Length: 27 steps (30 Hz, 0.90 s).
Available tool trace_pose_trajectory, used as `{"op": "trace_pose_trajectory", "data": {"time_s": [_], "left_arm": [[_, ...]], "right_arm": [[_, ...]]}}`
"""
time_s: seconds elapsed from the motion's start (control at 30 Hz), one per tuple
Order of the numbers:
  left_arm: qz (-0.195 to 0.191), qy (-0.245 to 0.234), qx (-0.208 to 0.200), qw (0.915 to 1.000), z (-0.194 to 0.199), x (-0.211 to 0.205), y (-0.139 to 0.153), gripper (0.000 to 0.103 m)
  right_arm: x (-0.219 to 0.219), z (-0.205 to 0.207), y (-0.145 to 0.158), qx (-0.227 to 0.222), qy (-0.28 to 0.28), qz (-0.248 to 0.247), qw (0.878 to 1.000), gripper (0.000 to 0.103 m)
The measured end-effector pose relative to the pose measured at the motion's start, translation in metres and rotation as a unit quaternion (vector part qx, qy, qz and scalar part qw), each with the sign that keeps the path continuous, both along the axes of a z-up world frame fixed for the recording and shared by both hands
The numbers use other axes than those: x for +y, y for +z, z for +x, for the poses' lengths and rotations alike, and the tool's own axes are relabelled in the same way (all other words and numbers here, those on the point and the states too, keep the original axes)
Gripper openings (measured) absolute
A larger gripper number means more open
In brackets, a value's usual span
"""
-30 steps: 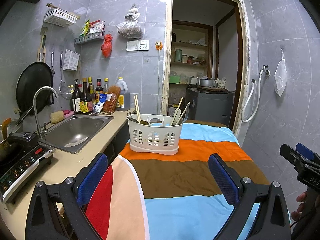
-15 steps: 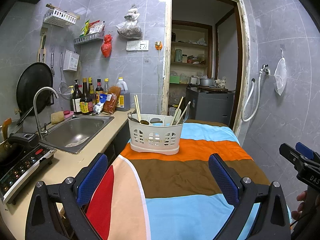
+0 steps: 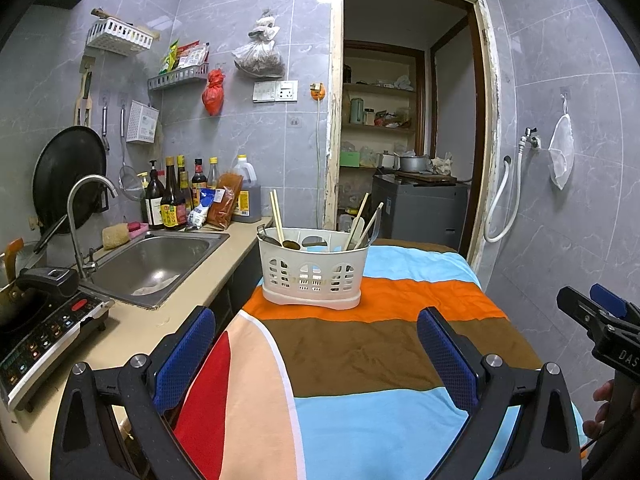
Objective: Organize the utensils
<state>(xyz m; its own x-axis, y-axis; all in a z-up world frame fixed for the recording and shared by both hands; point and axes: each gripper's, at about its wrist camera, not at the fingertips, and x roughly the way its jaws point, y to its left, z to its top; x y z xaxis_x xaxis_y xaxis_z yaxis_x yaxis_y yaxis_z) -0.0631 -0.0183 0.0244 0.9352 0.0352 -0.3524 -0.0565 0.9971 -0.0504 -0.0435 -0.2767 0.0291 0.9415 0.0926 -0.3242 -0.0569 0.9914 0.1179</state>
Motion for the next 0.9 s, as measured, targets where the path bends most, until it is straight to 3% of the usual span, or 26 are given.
{"op": "trace_pose_trajectory", "data": {"time_s": [0.9], "left_arm": [[0.0, 0.001, 0.0, 1.0, 0.0017, -0.0009, 0.0004, 0.102]], "right_arm": [[0.0025, 0.0064, -0.0058, 0.005, -0.001, 0.002, 1.0, 0.102]]}}
